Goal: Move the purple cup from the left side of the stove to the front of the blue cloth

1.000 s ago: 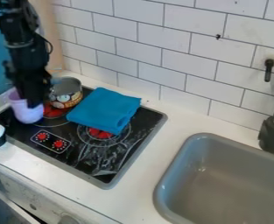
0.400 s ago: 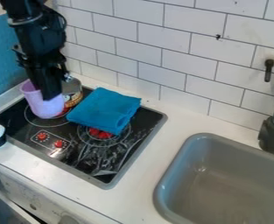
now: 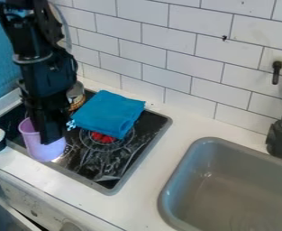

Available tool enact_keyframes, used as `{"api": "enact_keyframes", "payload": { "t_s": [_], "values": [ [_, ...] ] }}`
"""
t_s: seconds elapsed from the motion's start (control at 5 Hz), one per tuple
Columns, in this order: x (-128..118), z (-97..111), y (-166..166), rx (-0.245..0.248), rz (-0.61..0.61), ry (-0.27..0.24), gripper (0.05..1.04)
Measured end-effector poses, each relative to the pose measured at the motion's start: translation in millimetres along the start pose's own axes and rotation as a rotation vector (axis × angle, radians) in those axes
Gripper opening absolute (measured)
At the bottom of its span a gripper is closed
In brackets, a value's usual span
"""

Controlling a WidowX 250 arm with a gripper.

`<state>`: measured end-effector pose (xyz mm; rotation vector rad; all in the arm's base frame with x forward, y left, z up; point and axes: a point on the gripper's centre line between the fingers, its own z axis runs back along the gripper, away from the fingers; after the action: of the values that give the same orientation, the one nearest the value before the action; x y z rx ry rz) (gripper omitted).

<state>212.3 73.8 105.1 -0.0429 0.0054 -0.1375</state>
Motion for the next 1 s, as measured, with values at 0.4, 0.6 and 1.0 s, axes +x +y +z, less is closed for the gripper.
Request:
{"api": "enact_keyframes", "payload": {
  "t_s": [0.4, 0.6, 1.0],
  "values": [
    [14, -22, -6, -0.063, -0.178, -0.064, 0.084],
    [24, -26, -10, -0.14, -0.274, -0.099, 0.084],
    [37, -41, -8, -0.142, -0.317, -0.131, 0.084]
  ]
}}
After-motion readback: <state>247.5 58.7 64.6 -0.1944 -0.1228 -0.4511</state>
